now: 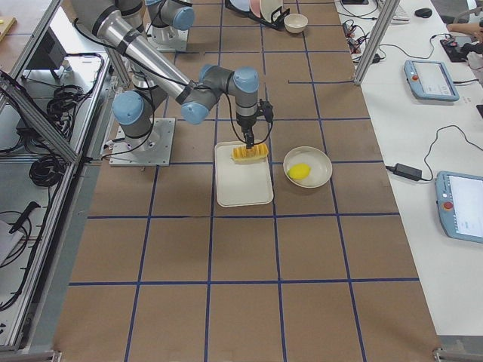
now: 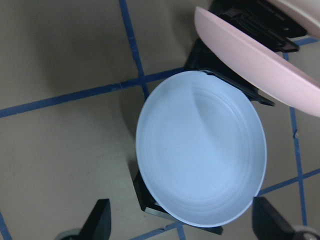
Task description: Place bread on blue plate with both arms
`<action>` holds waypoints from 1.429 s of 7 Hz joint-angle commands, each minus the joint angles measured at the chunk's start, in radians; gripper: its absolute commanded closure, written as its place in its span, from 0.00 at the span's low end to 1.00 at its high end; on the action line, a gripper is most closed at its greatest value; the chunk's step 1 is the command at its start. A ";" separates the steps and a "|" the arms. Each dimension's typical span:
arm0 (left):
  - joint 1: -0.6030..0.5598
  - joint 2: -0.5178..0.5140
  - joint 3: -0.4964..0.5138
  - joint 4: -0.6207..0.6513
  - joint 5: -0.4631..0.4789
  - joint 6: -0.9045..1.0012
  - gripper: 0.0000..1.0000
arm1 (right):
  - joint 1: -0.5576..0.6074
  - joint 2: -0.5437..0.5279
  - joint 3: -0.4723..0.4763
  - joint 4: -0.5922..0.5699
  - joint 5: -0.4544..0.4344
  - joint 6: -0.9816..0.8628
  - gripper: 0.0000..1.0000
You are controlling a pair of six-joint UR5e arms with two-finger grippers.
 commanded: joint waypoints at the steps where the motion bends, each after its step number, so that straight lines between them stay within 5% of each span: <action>1: -0.004 -0.057 -0.005 -0.005 0.002 -0.006 0.00 | -0.041 0.117 0.002 -0.141 0.006 0.038 0.06; 5: -0.009 -0.063 -0.093 0.019 0.016 -0.029 0.00 | -0.054 0.136 0.004 -0.090 0.027 0.103 0.06; 6: -0.009 -0.063 -0.090 0.028 0.016 -0.029 0.14 | -0.054 0.127 -0.010 -0.065 0.026 0.111 0.06; 8: -0.009 -0.063 -0.090 0.028 0.017 -0.037 0.78 | -0.054 0.121 -0.044 -0.001 0.026 0.120 0.06; 10: -0.009 -0.054 -0.085 0.028 0.017 -0.049 0.93 | -0.051 0.118 -0.052 0.068 0.035 0.150 0.10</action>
